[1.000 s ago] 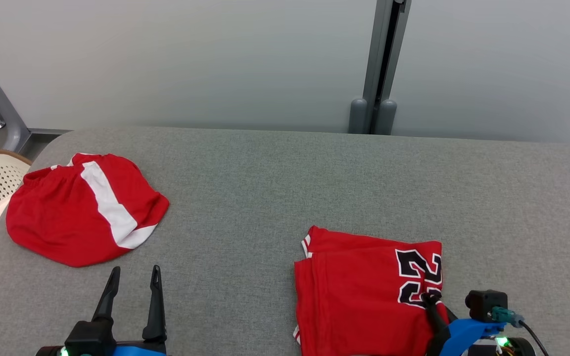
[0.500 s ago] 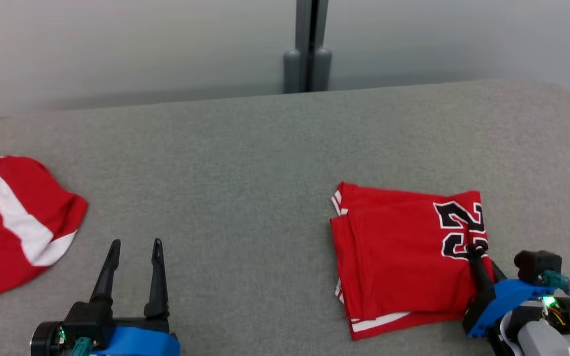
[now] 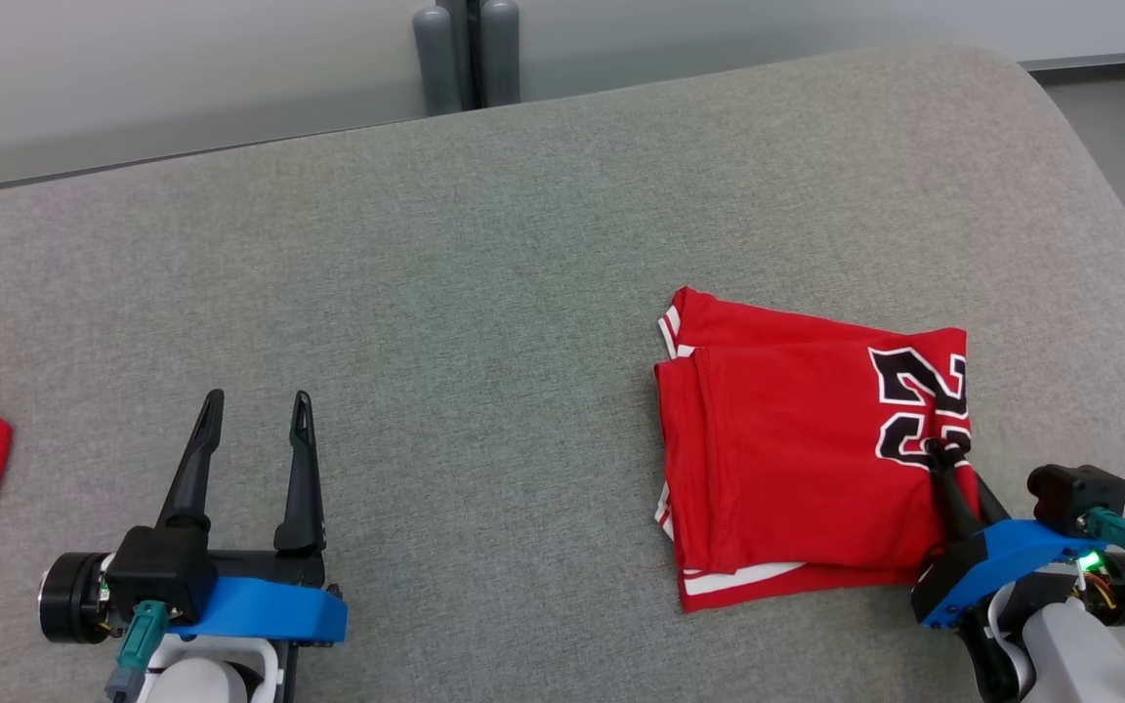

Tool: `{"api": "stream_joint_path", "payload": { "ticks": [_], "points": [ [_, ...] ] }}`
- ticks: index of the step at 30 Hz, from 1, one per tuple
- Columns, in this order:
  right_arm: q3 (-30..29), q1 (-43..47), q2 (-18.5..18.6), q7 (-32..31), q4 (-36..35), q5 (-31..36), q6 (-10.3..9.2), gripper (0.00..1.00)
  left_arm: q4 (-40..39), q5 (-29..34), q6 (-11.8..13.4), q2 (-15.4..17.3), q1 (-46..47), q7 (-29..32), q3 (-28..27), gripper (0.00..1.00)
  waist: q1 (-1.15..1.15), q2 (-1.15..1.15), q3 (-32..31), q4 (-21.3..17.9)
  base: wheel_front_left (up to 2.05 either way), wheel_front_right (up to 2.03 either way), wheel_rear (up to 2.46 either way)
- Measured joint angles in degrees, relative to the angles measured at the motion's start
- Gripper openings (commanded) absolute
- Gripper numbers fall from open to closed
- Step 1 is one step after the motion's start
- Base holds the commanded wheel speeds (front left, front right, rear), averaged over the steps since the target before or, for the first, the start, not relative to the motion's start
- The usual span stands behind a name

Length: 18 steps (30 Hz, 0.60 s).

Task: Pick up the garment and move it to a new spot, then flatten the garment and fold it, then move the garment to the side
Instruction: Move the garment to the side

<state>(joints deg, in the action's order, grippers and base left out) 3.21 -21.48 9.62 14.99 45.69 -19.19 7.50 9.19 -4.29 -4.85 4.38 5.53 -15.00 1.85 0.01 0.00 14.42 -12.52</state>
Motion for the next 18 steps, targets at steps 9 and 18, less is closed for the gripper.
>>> {"api": "stream_joint_path", "payload": {
  "ticks": [9, 18],
  "points": [
    [2.0, -9.7, 5.7, 0.0, -2.1, 3.6, 0.0, 0.0, -2.4, 0.8, -0.3, 0.4, 2.9, 0.0, 0.7, 1.0, -0.01, 0.0, 3.4, 2.2, 0.0, 0.0, 0.0],
    [4.1, -29.8, 16.9, -2.4, 3.3, 3.1, 0.0, 0.0, -7.7, 1.6, -0.7, 2.0, 7.2, 0.0, 0.9, 1.0, 0.0, 0.0, 13.1, 3.9, 0.0, 0.0, 0.0]
  ]
}}
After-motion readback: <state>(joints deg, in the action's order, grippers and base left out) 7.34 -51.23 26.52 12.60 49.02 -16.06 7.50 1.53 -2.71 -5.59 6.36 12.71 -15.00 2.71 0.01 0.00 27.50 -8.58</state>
